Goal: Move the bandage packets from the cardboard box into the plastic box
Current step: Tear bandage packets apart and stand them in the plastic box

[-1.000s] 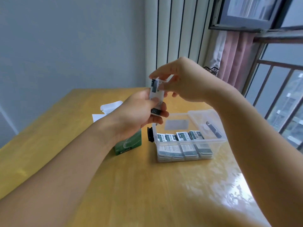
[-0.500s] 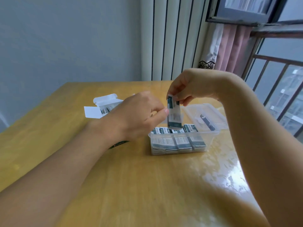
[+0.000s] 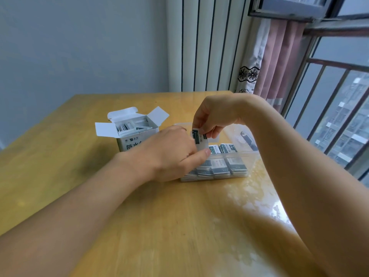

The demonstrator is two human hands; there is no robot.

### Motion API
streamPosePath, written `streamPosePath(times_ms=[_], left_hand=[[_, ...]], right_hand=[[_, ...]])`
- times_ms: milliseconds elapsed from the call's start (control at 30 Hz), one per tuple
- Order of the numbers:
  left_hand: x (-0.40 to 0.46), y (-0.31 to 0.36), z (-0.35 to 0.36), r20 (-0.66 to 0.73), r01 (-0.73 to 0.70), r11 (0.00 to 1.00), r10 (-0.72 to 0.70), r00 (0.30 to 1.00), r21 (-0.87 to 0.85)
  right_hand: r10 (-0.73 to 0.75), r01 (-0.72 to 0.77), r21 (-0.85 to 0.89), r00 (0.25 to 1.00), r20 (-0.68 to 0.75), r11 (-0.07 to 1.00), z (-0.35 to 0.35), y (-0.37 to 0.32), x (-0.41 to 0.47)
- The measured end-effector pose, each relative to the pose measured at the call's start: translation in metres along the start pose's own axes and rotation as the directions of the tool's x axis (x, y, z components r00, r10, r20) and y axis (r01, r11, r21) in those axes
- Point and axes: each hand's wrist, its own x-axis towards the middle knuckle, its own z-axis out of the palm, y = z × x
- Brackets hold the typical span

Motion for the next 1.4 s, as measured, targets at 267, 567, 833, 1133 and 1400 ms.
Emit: streamPosePath(times_ms=[267, 567, 833, 1133, 1400], left_hand=[[0.002, -0.003, 0.0, -0.017, -0.014, 0.999, 0.015, 1.0, 0.044], [0.002, -0.003, -0.003, -0.022, -0.008, 0.999, 0.009, 1.0, 0.052], [0.0, -0.002, -0.007, -0.008, -0.029, 0.999, 0.03, 1.0, 0.024], [-0.005, 0.002, -0.015, 0.04, 0.028, 0.995, -0.024, 0.999, -0.097], [-0.012, 0.0, -0.057, -0.199, 0.06, 0.912, -0.152, 0.968, -0.405]], right_hand=[[0.02, -0.018, -0.036, 0.999, 0.036, 0.999, 0.001, -0.003, 0.0], [0.064, -0.058, -0.101, 0.996, 0.067, 0.993, 0.01, -0.007, 0.003], [0.083, -0.075, -0.281, 0.996, 0.019, 0.957, 0.014, -0.014, 0.004], [0.03, -0.011, -0.498, 0.999, 0.03, 0.867, 0.028, -0.021, 0.007], [0.026, 0.014, -0.482, 0.997, 0.076, 0.876, 0.015, -0.017, 0.003]])
